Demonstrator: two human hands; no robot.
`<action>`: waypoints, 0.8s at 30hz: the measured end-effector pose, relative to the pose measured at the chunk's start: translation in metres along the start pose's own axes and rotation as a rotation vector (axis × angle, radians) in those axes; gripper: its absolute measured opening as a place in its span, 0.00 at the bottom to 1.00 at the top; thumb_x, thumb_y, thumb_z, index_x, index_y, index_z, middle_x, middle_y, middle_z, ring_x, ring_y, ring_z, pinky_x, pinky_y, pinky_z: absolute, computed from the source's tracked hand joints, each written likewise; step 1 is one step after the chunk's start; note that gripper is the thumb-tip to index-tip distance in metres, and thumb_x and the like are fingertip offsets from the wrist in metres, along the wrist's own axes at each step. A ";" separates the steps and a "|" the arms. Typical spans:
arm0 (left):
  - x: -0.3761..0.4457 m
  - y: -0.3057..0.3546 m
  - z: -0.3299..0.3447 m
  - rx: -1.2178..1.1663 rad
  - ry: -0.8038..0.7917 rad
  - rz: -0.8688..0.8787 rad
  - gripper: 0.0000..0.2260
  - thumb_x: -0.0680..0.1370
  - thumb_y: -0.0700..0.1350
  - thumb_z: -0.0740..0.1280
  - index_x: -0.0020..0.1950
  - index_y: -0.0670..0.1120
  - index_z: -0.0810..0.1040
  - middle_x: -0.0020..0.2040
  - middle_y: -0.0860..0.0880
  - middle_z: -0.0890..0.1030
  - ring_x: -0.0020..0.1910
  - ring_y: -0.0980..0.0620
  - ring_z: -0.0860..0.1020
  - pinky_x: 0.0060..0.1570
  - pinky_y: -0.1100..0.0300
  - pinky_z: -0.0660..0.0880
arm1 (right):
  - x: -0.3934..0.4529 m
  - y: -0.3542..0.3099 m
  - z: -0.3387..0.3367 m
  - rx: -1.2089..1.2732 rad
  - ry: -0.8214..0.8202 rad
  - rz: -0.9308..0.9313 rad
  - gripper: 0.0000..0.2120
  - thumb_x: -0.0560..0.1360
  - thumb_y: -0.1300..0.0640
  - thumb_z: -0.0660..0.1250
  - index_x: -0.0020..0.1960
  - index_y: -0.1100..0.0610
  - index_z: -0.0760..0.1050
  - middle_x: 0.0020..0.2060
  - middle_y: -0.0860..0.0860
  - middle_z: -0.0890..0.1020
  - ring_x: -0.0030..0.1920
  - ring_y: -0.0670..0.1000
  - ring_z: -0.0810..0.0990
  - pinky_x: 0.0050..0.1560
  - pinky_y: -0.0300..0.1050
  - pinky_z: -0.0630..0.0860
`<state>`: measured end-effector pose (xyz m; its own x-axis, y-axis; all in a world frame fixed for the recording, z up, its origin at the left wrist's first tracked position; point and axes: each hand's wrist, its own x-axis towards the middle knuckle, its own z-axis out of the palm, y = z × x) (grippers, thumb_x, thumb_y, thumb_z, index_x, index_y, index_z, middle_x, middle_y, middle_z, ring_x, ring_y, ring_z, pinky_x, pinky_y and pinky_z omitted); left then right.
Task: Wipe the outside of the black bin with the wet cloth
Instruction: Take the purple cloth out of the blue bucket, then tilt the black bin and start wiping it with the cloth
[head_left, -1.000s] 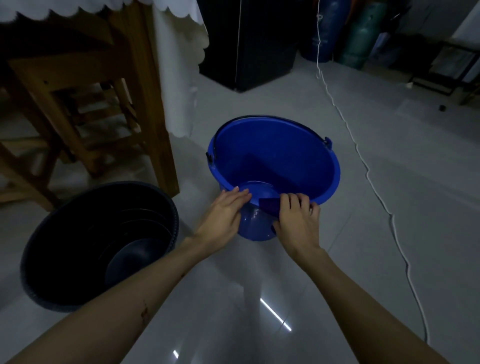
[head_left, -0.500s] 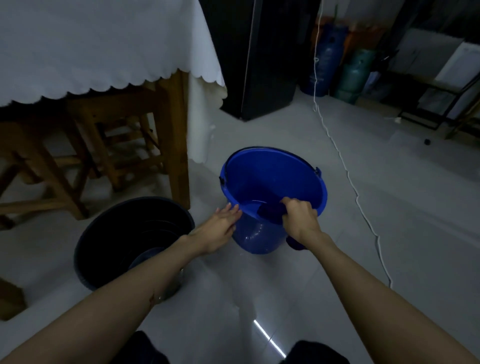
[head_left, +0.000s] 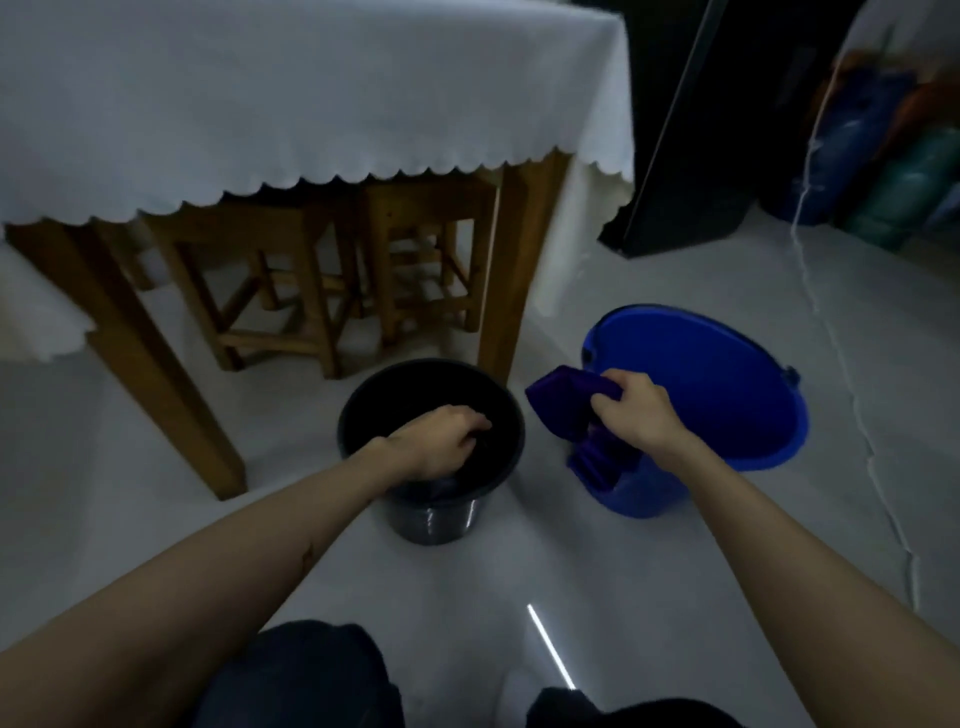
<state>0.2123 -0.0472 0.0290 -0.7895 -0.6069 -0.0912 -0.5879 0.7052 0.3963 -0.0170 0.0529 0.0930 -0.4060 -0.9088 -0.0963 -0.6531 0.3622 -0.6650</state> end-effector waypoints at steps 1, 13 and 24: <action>-0.003 -0.012 0.005 0.009 -0.018 -0.027 0.18 0.80 0.42 0.61 0.70 0.46 0.71 0.69 0.46 0.73 0.68 0.48 0.70 0.68 0.54 0.66 | 0.005 0.000 0.012 0.022 -0.023 0.008 0.07 0.75 0.62 0.61 0.46 0.57 0.77 0.38 0.56 0.83 0.40 0.55 0.81 0.41 0.49 0.78; -0.014 -0.084 0.063 -0.001 -0.460 -0.021 0.17 0.80 0.56 0.61 0.57 0.44 0.75 0.53 0.45 0.80 0.52 0.46 0.78 0.49 0.57 0.70 | 0.056 0.028 0.096 0.130 -0.189 0.131 0.11 0.75 0.64 0.60 0.53 0.54 0.78 0.41 0.55 0.83 0.43 0.54 0.83 0.47 0.51 0.81; -0.012 -0.092 0.047 0.032 -0.193 0.053 0.12 0.83 0.52 0.55 0.54 0.47 0.74 0.51 0.46 0.80 0.48 0.47 0.78 0.46 0.56 0.70 | 0.060 0.035 0.090 0.424 -0.043 0.234 0.11 0.72 0.66 0.60 0.46 0.54 0.78 0.38 0.56 0.82 0.39 0.55 0.80 0.41 0.50 0.78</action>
<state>0.2675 -0.0876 -0.0497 -0.8366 -0.4897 -0.2455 -0.5478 0.7474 0.3761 -0.0066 -0.0075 -0.0027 -0.4782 -0.8241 -0.3037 -0.2263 0.4497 -0.8640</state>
